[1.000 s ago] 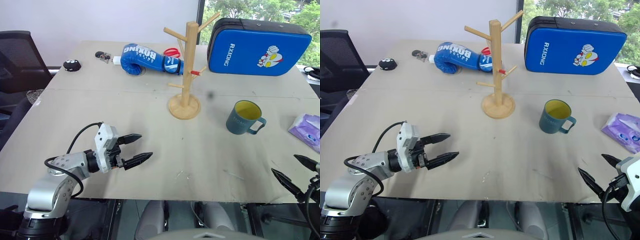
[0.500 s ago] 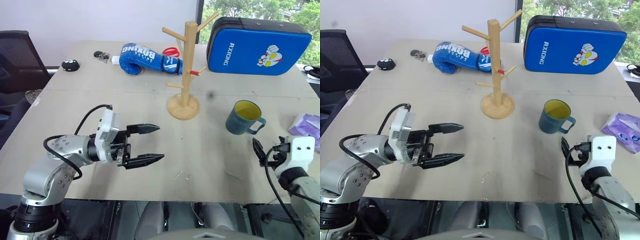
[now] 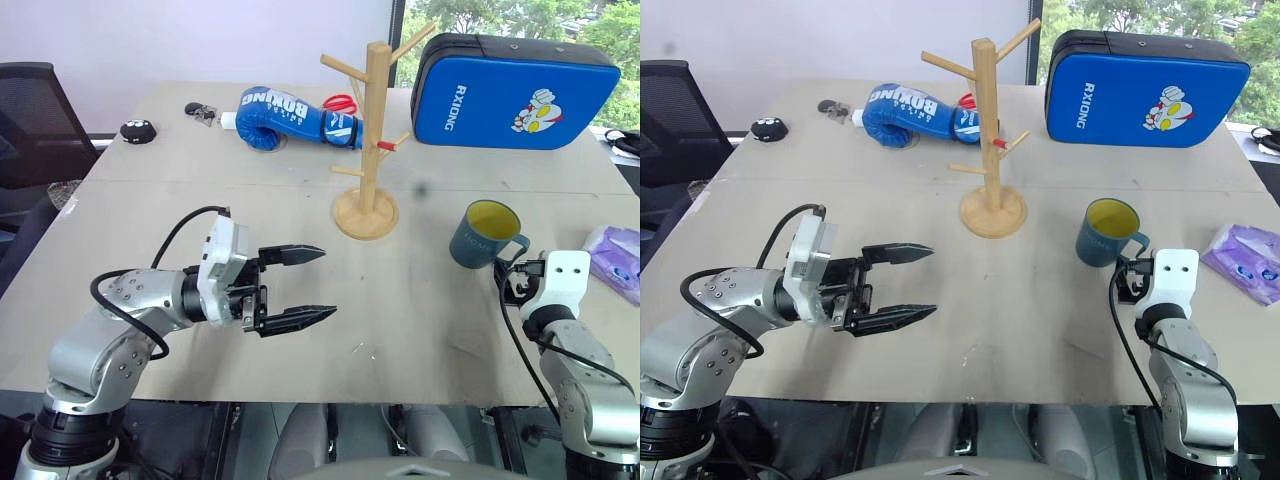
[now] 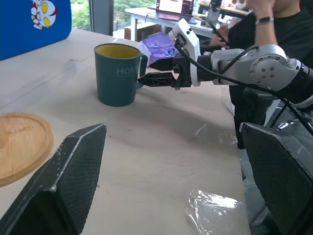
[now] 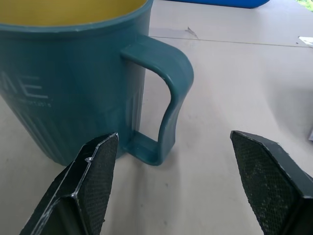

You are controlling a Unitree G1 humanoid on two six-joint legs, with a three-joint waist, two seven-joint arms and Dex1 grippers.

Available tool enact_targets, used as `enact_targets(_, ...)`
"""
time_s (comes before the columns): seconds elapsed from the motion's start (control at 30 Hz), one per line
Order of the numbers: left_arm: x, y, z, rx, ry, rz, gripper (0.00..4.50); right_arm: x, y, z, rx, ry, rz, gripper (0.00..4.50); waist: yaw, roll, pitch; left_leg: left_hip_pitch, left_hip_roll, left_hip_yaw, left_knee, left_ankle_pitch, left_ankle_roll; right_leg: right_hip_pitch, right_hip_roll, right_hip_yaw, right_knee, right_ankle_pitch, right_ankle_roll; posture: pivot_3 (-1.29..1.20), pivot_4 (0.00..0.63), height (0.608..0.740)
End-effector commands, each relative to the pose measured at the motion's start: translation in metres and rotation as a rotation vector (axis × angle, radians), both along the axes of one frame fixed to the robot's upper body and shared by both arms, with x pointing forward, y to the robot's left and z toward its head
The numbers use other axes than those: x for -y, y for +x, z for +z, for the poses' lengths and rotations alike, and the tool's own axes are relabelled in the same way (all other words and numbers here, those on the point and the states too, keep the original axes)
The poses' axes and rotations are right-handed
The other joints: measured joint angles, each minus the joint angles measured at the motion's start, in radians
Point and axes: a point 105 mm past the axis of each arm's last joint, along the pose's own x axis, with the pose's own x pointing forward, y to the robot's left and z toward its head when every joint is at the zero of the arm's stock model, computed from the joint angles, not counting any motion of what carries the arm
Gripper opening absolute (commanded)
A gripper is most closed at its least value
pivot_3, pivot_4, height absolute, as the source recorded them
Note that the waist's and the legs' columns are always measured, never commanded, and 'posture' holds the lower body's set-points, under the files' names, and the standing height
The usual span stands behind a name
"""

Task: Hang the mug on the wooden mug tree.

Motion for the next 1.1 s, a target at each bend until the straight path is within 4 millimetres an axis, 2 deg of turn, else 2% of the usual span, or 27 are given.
enact_targets(0.03,0.001,-0.005,0.009,0.056,0.001,-0.003,4.5,0.005,0.008,0.004,0.022,-0.029,-0.022,3.12,-0.005,0.0,0.0,0.0,0.0,0.0,0.0,0.0,0.0,0.0,0.0,0.0,0.0,0.0,0.0,0.0,0.15,0.74)
enact_targets(0.07,0.001,-0.006,0.01,0.055,-0.004,-0.002,4.5,0.006,0.01,0.002,0.019,-0.031,-0.023,2.76,-0.008,0.0,0.0,0.0,0.0,0.0,0.0,0.0,0.0,0.0,0.0,0.0,0.0,0.0,0.0,0.0,0.15,0.74)
enact_targets(0.1,0.001,-0.006,0.01,0.054,-0.008,-0.001,4.5,0.006,0.012,0.002,0.019,-0.03,-0.02,2.11,-0.01,0.0,0.0,0.0,0.0,0.0,0.0,0.0,0.0,0.0,0.0,0.0,0.0,0.0,0.0,0.0,0.15,0.74)
enact_targets(0.13,0.0,-0.007,0.011,0.052,-0.011,-0.002,4.5,0.006,0.016,0.002,0.026,-0.031,-0.016,1.76,-0.012,0.0,0.0,0.0,0.0,0.0,0.0,0.0,0.0,0.0,0.0,0.0,0.0,0.0,0.0,0.0,0.15,0.74)
enact_targets(0.23,-0.002,-0.012,0.011,0.037,-0.041,0.0,4.5,0.007,0.023,0.004,0.038,-0.034,0.01,0.24,-0.016,0.0,0.0,0.0,0.0,0.0,0.0,0.0,0.0,0.0,0.0,0.0,0.0,0.0,0.0,0.0,0.15,0.74)
enact_targets(0.27,-0.003,-0.012,0.012,0.03,-0.057,0.004,4.5,0.007,0.024,0.004,0.04,-0.035,0.019,0.11,-0.017,0.0,0.0,0.0,0.0,0.0,0.0,0.0,0.0,0.0,0.0,0.0,0.0,0.0,0.0,0.0,0.15,0.74)
enact_targets(0.43,-0.011,-0.009,0.008,0.05,-0.08,0.07,4.5,0.001,0.025,0.017,0.085,-0.044,0.134,0.11,-0.015,0.001,0.0,0.0,0.0,0.0,0.0,0.0,0.0,0.0,0.0,0.0,0.0,0.0,0.0,0.0,0.15,0.74)
enact_targets(0.63,-0.044,-0.007,0.015,0.129,-0.311,0.199,4.5,-0.043,0.012,0.076,0.224,-0.152,0.497,0.11,-0.018,0.001,0.001,0.001,0.0,0.002,0.0,0.0,0.0,0.0,0.0,0.002,0.0,0.0,0.0,0.0,0.15,0.74)
enact_targets(0.7,-0.051,-0.008,0.012,0.131,-0.319,0.219,4.5,-0.051,0.01,0.085,0.234,-0.157,0.546,0.11,-0.017,0.001,0.0,0.001,0.001,0.001,0.0,0.0,0.001,0.0,0.002,0.001,0.001,0.0,0.0,0.0,0.15,0.74)
enact_targets(0.87,-0.072,-0.009,0.003,0.117,-0.313,0.273,4.5,-0.091,0.014,0.127,0.289,-0.251,0.701,0.11,-0.018,0.001,0.001,0.002,0.001,0.001,0.0,0.0,0.001,0.0,0.001,0.001,0.001,0.0,0.0,0.0,0.15,0.74)
enact_targets(1.1,-0.085,-0.014,0.003,0.128,-0.364,0.295,4.5,-0.121,0.026,0.146,0.244,-0.389,0.78,0.11,-0.013,-0.002,0.0,-0.001,0.0,0.0,0.0,0.0,0.0,-0.002,-0.001,-0.001,0.0,0.0,-0.001,0.0,0.15,0.74)
